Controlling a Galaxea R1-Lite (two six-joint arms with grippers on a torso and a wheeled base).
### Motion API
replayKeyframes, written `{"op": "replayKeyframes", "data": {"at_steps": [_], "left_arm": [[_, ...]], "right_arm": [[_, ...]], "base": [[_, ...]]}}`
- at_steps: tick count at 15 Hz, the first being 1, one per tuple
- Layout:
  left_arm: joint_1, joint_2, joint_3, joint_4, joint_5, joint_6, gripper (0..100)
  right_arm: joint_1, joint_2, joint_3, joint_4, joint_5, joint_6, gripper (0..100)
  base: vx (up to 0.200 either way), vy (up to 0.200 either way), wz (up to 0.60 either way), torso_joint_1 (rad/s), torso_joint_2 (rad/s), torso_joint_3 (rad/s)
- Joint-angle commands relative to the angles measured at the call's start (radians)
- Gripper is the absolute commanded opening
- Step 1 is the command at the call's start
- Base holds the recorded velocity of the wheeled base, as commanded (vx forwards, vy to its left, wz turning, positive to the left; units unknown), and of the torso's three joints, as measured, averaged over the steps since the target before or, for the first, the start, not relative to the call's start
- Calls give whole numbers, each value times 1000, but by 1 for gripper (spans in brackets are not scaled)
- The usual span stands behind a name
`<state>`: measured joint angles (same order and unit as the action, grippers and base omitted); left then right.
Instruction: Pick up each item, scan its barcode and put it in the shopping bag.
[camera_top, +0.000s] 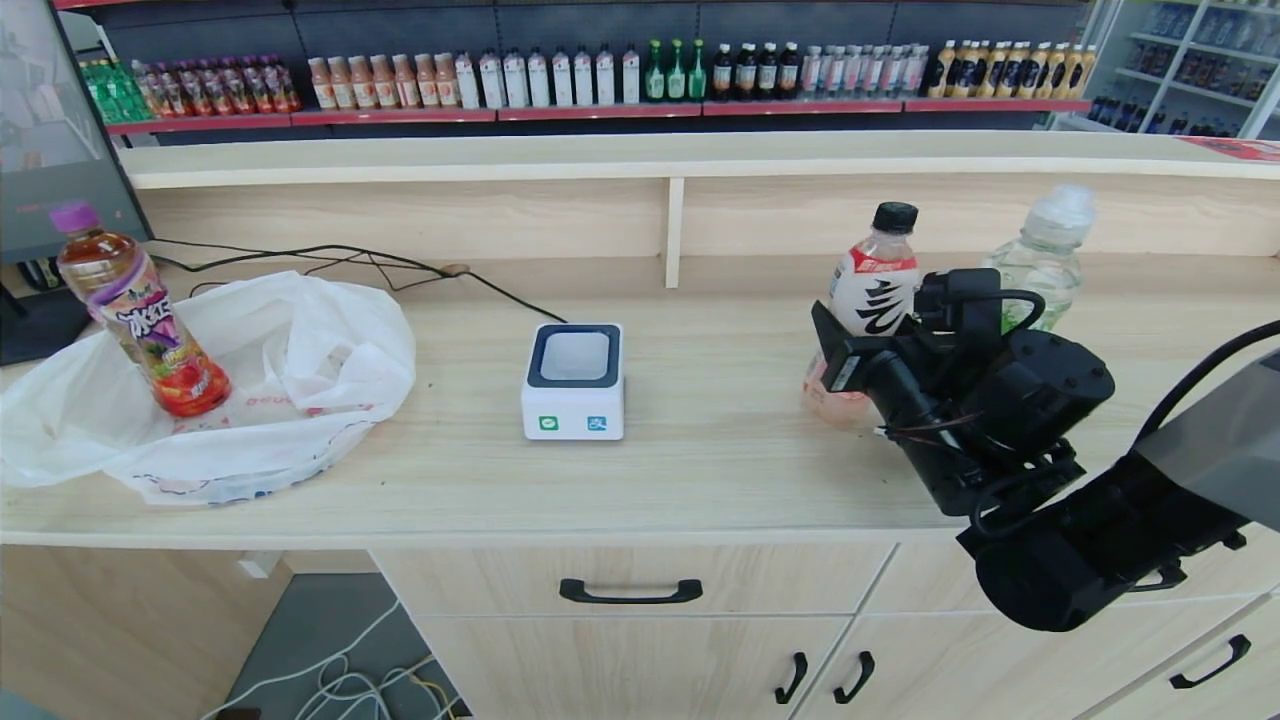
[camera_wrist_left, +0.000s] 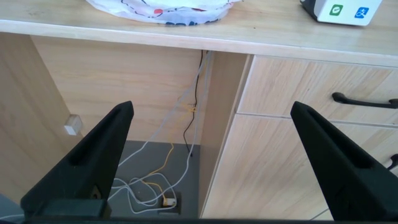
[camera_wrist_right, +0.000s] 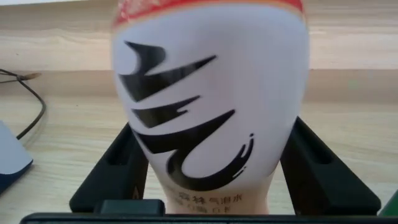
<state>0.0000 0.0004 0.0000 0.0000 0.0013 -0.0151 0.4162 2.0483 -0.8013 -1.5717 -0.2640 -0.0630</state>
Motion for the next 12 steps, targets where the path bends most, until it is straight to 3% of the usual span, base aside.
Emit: {"op": "replayKeyframes", "data": {"at_steps": [1,12], "left_arm": [[0,0,0,0,0,0,100],[0,0,0,0,-1,12,100]], "right_arm": [[0,-20,-1,1,0,2,0],[4,-157,93,1,0,18,0]], "base": [[0,0,0,0,0,0],[0,0,0,0,0,0]]}}
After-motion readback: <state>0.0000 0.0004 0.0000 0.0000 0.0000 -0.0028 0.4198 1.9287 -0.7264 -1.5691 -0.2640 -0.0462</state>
